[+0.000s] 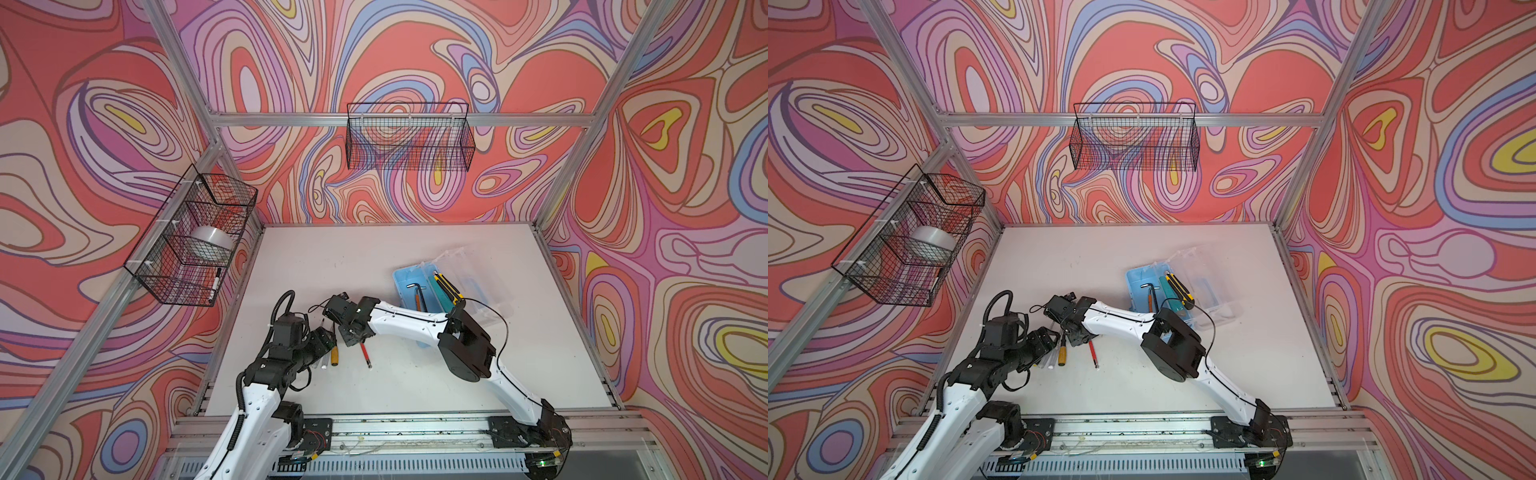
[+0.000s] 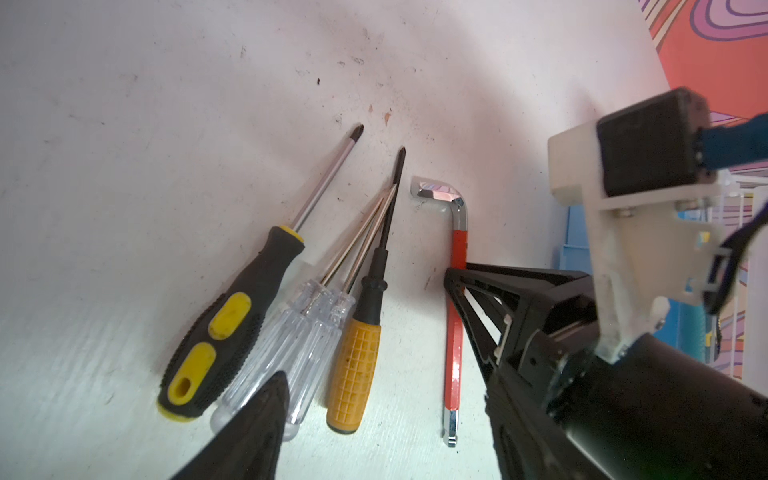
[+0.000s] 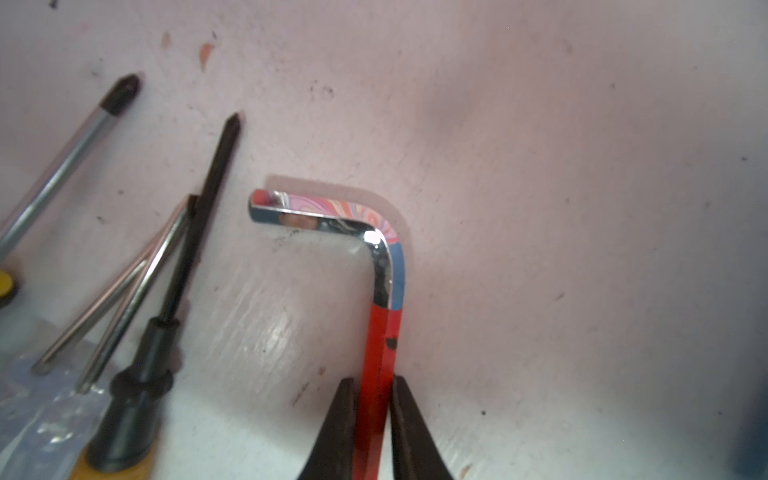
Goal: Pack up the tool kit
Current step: 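Lift the red hex key with the right gripper and carry it over the box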
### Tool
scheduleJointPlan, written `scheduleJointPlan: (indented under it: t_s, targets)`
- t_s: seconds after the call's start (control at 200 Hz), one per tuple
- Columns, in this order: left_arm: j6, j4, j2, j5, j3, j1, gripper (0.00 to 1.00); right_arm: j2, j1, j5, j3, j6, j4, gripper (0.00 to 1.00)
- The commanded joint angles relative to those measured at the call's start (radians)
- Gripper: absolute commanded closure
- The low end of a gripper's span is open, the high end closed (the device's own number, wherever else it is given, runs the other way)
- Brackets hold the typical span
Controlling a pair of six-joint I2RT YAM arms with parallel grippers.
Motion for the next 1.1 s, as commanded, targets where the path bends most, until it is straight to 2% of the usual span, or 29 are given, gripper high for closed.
scheduleJointPlan:
  t_s: [0.0,0.21,0.35,0.716,0.941,1.097]
  targets:
    - [-0.004,0.015,0.002,-0.012,-0.011,0.005,0.24,0.012,-0.022,0.032,-0.045,-0.013,-0.041,0.85]
    - [-0.004,0.03,0.022,-0.008,-0.011,0.005,0.24,-0.009,-0.036,-0.005,-0.078,-0.025,-0.011,0.91]
    - [-0.004,0.042,0.043,-0.01,-0.006,0.005,0.24,-0.034,-0.046,-0.032,-0.108,-0.028,0.025,1.0]
    - [0.006,0.089,0.12,-0.015,0.013,0.005,0.25,-0.144,-0.088,-0.058,-0.168,-0.045,0.086,1.0]
    - [0.021,0.082,0.14,-0.041,0.051,0.005,0.25,-0.276,-0.123,-0.034,-0.208,-0.059,0.092,1.0]
    - [0.025,0.096,0.165,-0.044,0.07,0.005,0.25,-0.401,-0.182,-0.043,-0.275,-0.063,0.119,1.0]
